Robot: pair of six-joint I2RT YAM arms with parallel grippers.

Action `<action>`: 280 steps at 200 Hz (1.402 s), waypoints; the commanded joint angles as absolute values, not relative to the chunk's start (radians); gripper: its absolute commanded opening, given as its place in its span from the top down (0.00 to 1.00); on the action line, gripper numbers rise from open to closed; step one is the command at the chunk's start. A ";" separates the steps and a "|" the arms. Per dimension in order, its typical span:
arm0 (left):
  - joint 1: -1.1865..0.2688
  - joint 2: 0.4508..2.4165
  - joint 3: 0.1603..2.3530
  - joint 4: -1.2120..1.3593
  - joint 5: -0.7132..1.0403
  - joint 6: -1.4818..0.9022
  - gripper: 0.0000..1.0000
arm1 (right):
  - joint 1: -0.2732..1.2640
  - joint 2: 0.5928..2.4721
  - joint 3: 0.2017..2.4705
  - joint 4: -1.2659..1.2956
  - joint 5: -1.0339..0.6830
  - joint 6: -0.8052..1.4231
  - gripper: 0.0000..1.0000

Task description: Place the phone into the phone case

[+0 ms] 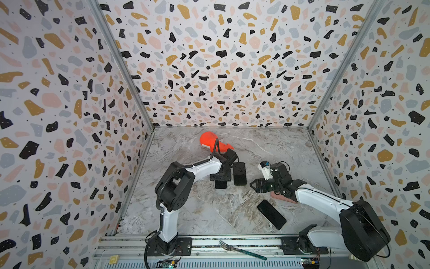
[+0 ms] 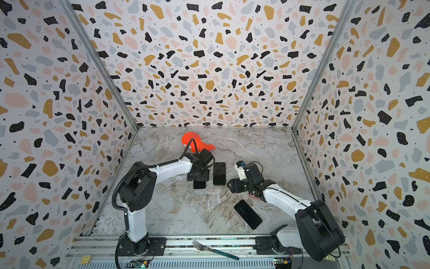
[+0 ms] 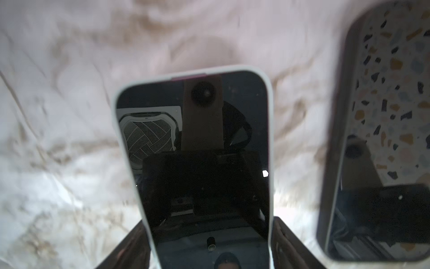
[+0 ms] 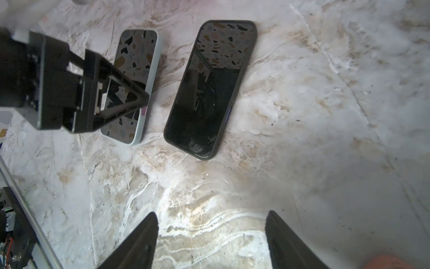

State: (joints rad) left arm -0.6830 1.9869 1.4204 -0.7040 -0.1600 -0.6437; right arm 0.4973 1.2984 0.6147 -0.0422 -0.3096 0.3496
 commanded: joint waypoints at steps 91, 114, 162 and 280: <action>-0.678 2.141 1.632 -0.742 -0.089 -0.517 0.32 | 0.410 1.286 0.645 -0.129 -0.313 0.374 0.29; -0.678 2.144 1.633 -0.732 -0.070 -0.518 0.32 | 0.387 1.265 0.631 -0.154 -0.295 0.394 0.31; -0.674 2.099 1.580 -0.717 -0.060 -0.515 0.23 | 0.355 1.232 0.628 -0.307 -0.102 0.459 0.33; -0.663 1.822 1.323 -0.625 -0.027 -0.509 0.16 | 0.449 1.298 0.599 -0.340 -0.032 0.553 0.69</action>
State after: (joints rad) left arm -0.6716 1.8732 1.3678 -0.6502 -0.0471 -0.5228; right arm 0.4145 1.2739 0.5995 -0.3019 -0.0811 0.5159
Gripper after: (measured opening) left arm 0.845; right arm 0.310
